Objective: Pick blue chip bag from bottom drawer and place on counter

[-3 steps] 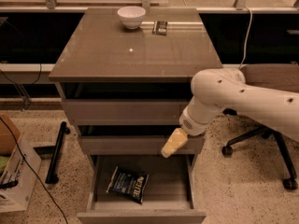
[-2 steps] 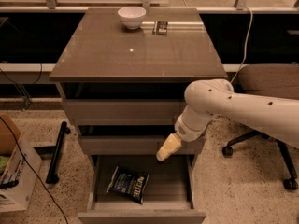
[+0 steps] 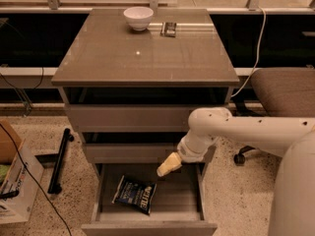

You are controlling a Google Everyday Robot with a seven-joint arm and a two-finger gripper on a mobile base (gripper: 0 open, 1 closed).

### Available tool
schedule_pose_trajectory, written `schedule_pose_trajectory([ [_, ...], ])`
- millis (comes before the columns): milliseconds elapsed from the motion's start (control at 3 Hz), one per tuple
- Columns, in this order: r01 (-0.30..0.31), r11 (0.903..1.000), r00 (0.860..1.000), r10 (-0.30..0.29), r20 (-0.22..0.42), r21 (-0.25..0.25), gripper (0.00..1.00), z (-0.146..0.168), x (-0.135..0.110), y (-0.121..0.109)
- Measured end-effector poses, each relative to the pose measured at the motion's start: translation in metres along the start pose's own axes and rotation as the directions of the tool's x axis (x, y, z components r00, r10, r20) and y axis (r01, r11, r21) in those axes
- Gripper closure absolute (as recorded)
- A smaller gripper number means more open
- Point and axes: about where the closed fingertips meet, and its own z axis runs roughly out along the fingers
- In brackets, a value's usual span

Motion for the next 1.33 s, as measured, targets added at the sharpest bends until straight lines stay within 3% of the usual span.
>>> schedule_pose_trajectory([
  [333,-0.008,0.9999,1.0,0.008,-0.004,-0.011,0.0,0.013,0.002,-0.001],
  [667,-0.063,0.998,0.998,0.063,-0.007,-0.004,0.0,0.029,-0.001,-0.005],
  [1333,-0.185,0.9785,0.979,0.192,0.072,-0.091,0.0,0.1,-0.021,-0.023],
])
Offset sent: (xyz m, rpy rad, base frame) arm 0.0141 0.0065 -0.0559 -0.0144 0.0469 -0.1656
